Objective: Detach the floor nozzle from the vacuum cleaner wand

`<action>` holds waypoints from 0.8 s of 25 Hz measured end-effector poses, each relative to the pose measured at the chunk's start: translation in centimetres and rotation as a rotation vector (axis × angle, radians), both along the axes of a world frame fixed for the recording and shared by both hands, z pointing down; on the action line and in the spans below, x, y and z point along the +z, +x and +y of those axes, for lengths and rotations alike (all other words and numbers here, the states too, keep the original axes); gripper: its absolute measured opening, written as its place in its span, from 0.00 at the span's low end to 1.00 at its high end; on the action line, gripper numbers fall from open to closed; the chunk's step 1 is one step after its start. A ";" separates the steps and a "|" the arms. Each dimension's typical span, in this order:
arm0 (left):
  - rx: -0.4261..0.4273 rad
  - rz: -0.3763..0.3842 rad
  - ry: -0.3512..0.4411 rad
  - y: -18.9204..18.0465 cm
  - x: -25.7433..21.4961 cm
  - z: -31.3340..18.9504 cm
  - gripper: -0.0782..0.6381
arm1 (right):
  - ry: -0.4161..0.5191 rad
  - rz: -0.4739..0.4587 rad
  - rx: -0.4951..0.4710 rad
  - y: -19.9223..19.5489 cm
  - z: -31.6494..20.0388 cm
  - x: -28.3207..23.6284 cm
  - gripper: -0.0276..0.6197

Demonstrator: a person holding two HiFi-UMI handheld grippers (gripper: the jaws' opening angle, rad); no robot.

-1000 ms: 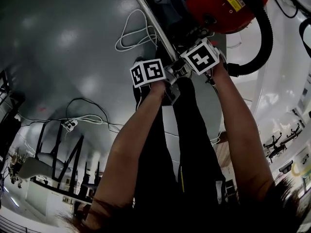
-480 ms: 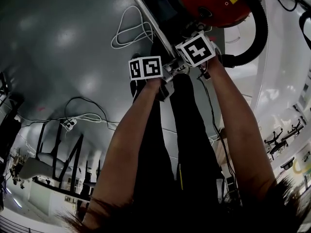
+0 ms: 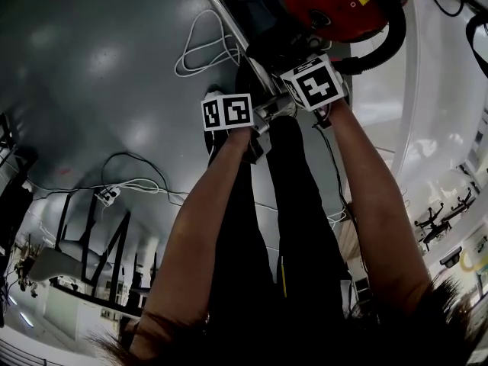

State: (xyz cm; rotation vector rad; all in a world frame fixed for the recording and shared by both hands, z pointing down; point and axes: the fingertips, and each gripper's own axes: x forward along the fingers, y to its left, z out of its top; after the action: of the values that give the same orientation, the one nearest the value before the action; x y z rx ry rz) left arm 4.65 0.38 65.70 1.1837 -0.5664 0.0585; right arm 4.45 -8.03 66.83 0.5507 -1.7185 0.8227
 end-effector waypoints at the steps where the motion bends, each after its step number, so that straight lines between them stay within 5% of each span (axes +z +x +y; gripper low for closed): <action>1: -0.008 -0.002 0.003 -0.2 0.0 -0.1 0.51 | 0.004 -0.001 0.004 0.1 0.0 -0.1 0.45; 7: -0.002 -0.011 0.027 -0.9 -0.8 -0.6 0.51 | 0.032 -0.026 0.051 -0.6 -0.4 -0.8 0.42; 12: -0.005 -0.049 0.034 -2.4 -1.5 -0.2 0.47 | 0.072 -0.039 0.118 -0.7 -1.3 -2.2 0.26; 18: 0.007 -0.232 0.162 -5.8 -2.5 -2.1 0.24 | 0.099 -0.013 0.122 -0.4 -0.8 -3.4 0.04; 20: 0.020 -0.316 0.230 -7.2 -3.1 -3.0 0.12 | 0.105 -0.026 0.155 -0.4 -0.4 -4.0 0.04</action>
State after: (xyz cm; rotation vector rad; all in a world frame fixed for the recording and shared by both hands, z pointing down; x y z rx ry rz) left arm -2.59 -2.67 62.57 1.4154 -0.8559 0.2049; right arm 4.06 -8.47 62.80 0.7550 -1.7666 0.8558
